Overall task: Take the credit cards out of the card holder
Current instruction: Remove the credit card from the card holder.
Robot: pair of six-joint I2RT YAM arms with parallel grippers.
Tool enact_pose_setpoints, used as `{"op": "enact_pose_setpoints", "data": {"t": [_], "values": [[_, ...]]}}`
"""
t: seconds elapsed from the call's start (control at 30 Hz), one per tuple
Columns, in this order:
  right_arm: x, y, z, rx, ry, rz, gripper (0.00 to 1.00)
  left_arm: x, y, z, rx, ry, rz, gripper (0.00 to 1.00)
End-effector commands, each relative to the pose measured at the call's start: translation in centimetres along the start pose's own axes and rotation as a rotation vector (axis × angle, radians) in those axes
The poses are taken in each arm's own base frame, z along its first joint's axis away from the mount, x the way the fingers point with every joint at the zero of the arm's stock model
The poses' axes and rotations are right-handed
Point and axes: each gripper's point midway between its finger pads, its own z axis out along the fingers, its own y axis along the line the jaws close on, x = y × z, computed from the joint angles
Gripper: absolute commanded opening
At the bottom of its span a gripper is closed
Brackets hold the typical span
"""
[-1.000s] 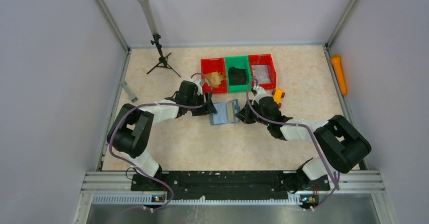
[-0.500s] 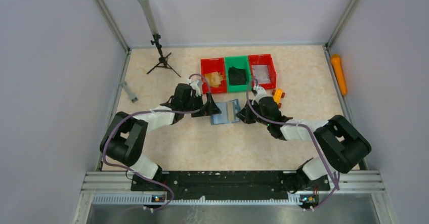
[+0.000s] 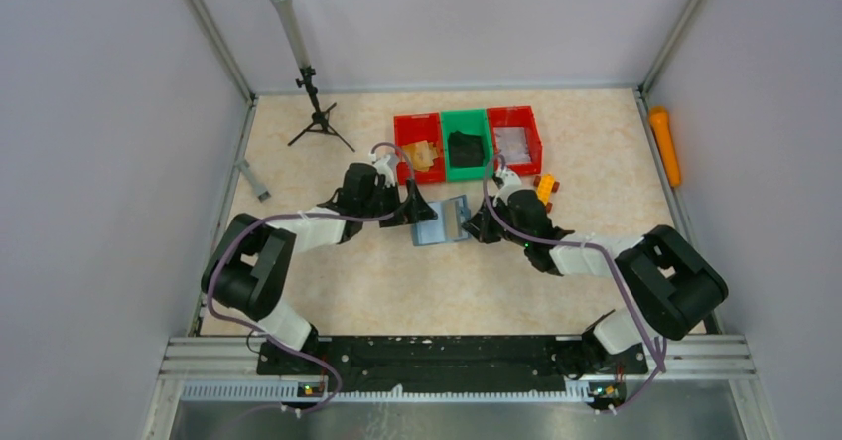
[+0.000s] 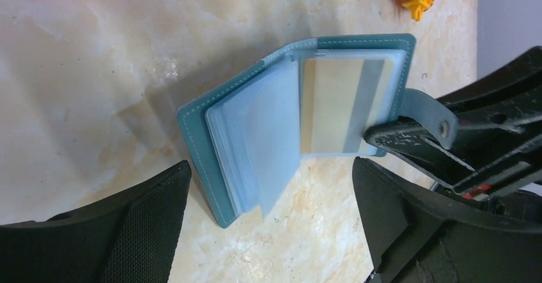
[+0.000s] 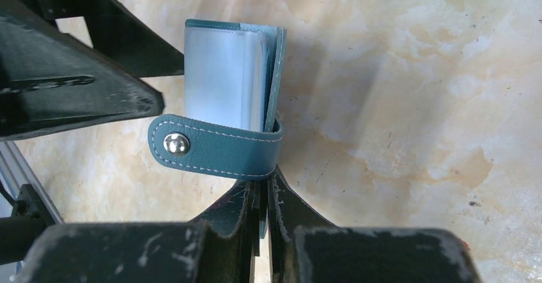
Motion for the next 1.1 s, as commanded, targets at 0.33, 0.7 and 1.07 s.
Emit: {"op": "enact_pose_setpoints", "data": {"t": [0.33,0.7,1.07], "values": [[-1.2,2.5,0.8,-0.110,-0.031,0.005,0.00,0.9,0.2,2.3,0.062,0.118,-0.067,0.69],[-1.3,5.0,0.2,-0.265,-0.032,0.018,0.17,0.5,-0.1,2.2,0.080,0.102,-0.051,0.13],[-0.8,4.8,0.6,-0.278,-0.011,0.040,0.29,0.5,-0.2,2.1,0.086,0.111,-0.045,0.01]]}}
